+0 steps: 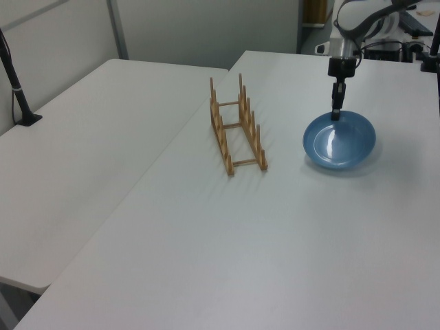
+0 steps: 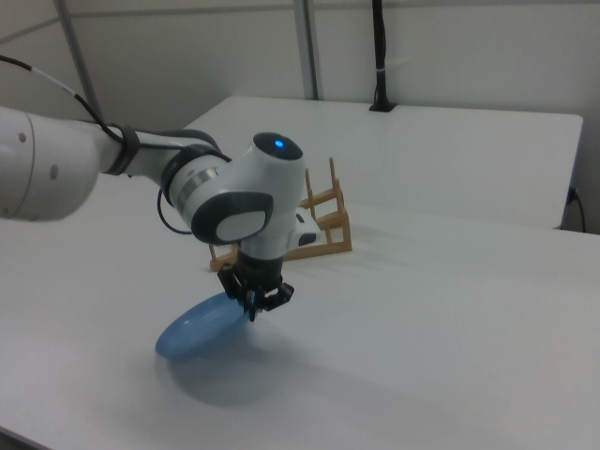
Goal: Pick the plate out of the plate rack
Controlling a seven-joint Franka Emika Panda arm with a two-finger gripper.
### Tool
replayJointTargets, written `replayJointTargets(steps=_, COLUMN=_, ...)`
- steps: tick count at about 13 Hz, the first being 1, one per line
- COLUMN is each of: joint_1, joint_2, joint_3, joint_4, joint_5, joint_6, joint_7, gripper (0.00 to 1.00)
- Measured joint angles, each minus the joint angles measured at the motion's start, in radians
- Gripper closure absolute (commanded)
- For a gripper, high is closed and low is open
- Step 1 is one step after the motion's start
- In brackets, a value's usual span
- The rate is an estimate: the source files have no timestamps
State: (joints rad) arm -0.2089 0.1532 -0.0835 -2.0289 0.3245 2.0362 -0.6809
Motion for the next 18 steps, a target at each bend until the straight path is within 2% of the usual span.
replayJointTargets(steps=2, joint_1=0.000, joint_2=0.013, joint_3=0.000, joint_4=-0.020, joint_5=0.000, joint_6=0.032, joint_7=0.000, gripper=0.92)
replayJointTargets(steps=3, joint_1=0.000, joint_2=0.021, joint_3=0.000, joint_4=-0.024, joint_5=0.000, joint_6=0.045, joint_7=-0.001, gripper=0.83)
replayJointTargets(steps=5, joint_1=0.000, joint_2=0.034, joint_3=-0.001, joint_4=-0.026, joint_5=0.000, joint_6=0.063, joint_7=-0.002, gripper=0.45)
replayJointTargets(steps=6, joint_1=0.000, joint_2=0.039, joint_3=-0.001, joint_4=-0.026, joint_5=0.000, joint_6=0.065, joint_7=-0.002, gripper=0.14)
replayJointTargets(steps=7, joint_1=0.000, joint_2=0.042, joint_3=-0.001, joint_4=-0.026, joint_5=0.000, joint_6=0.066, joint_7=-0.002, gripper=0.01)
replayJointTargets(steps=12, joint_1=-0.016, joint_2=0.020, joint_3=-0.003, joint_4=0.010, joint_5=0.000, joint_6=0.031, joint_7=-0.002, gripper=0.00)
replayJointTargets(steps=14, joint_1=-0.021, joint_2=-0.032, joint_3=-0.003, joint_4=0.107, joint_5=0.000, joint_6=-0.114, joint_7=0.020, gripper=0.00)
replayJointTargets(steps=17, joint_1=-0.021, joint_2=-0.096, joint_3=0.001, joint_4=0.263, joint_5=0.000, joint_6=-0.310, joint_7=0.205, gripper=0.00)
replayJointTargets(steps=18, joint_1=-0.019, joint_2=-0.117, joint_3=0.008, joint_4=0.337, joint_5=0.000, joint_6=-0.384, joint_7=0.314, gripper=0.00)
